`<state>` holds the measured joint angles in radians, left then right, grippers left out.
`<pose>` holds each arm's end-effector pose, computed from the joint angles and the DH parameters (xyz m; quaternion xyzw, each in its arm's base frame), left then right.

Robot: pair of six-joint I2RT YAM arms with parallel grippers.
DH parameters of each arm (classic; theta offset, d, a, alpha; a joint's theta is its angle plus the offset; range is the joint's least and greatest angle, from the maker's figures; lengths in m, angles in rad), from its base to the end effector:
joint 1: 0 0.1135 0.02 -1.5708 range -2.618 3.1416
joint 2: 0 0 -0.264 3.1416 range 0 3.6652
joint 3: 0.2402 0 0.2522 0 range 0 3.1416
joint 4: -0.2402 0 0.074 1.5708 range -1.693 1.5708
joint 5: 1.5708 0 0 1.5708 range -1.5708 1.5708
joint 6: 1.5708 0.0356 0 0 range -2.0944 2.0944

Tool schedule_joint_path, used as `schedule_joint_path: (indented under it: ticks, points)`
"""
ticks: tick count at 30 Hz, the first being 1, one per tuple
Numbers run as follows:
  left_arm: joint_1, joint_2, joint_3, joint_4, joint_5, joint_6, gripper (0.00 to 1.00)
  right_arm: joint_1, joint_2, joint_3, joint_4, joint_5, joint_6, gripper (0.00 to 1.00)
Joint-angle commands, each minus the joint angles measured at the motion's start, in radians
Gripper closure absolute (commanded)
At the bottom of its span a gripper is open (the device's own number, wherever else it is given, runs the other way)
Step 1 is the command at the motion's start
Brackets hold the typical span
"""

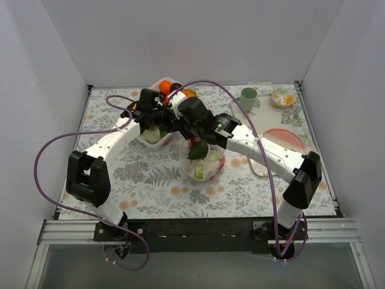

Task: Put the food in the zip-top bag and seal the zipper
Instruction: Zip the zipper food storage bag at the center of the board.

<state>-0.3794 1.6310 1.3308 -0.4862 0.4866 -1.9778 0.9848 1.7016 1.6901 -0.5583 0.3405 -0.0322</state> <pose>0.3302 -0.1496 0.2872 0.5787 -0.6914 0.4279 0.0639 0.2259 0.3189 0.3744 -0.3500 0.7948 0.0847 0.4884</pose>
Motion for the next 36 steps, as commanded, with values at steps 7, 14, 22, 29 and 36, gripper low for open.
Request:
schedule_joint_path:
  ticks: [7,14,22,29,36]
  points:
    - [0.002,-0.011,0.042,-0.002,0.017,0.002,1.0,0.011,-0.014,-0.056,0.11,0.06,-0.031,0.58]
    - [0.002,-0.01,0.042,0.0,0.02,0.004,1.0,0.011,-0.022,-0.09,0.167,0.08,-0.037,0.61]
    - [0.002,-0.007,0.042,0.005,0.024,0.002,1.0,0.011,-0.057,-0.144,0.265,0.089,-0.037,0.62]
    - [0.002,-0.005,0.039,0.006,0.024,0.002,1.0,0.011,-0.063,-0.164,0.287,0.118,-0.04,0.65]
    - [0.002,-0.005,0.034,0.009,0.017,-0.006,1.0,0.011,-0.071,-0.168,0.291,0.112,-0.032,0.76]
